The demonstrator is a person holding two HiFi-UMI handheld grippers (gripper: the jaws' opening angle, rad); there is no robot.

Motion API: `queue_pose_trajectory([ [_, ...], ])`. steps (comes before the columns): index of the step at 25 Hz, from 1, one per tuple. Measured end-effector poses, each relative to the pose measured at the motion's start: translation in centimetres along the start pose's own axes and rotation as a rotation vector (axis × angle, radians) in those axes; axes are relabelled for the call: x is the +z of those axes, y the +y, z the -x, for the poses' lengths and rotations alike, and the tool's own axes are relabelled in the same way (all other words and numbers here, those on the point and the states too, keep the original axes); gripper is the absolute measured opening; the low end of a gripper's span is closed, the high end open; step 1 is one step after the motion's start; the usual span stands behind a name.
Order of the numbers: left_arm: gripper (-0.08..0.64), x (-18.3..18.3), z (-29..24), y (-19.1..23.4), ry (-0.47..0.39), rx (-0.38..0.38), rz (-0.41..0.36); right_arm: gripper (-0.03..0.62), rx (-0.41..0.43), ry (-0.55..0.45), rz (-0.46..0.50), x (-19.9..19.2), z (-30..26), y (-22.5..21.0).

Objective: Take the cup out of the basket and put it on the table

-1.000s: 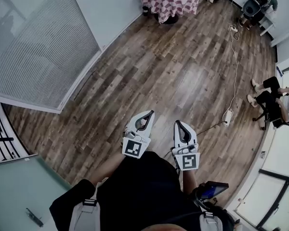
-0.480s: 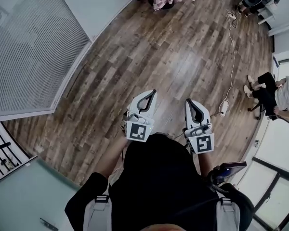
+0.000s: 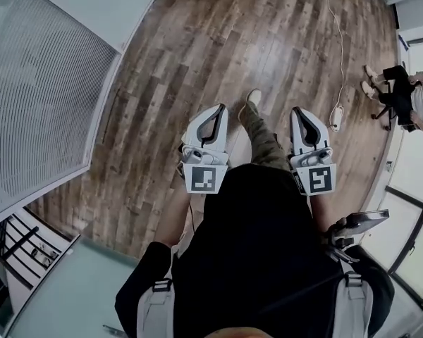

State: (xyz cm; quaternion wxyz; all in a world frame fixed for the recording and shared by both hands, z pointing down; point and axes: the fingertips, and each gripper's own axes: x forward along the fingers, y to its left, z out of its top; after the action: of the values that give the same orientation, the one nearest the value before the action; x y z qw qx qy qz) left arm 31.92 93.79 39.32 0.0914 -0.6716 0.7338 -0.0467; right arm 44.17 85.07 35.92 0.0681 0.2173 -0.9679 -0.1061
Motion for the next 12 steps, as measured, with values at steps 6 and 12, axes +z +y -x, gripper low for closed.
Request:
queue_pose_trajectory([
  [6,0.0,1.6,-3.1,0.1,-0.038,-0.02,0.071,0.011,0.058,-0.044,0.01,-0.2,-4.5,-0.3],
  [12,0.0,1.5,-8.4,2.5,-0.012,0.062,0.031,0.011,0.109,-0.095,-0.064,-1.3,-12.0,-3.2],
])
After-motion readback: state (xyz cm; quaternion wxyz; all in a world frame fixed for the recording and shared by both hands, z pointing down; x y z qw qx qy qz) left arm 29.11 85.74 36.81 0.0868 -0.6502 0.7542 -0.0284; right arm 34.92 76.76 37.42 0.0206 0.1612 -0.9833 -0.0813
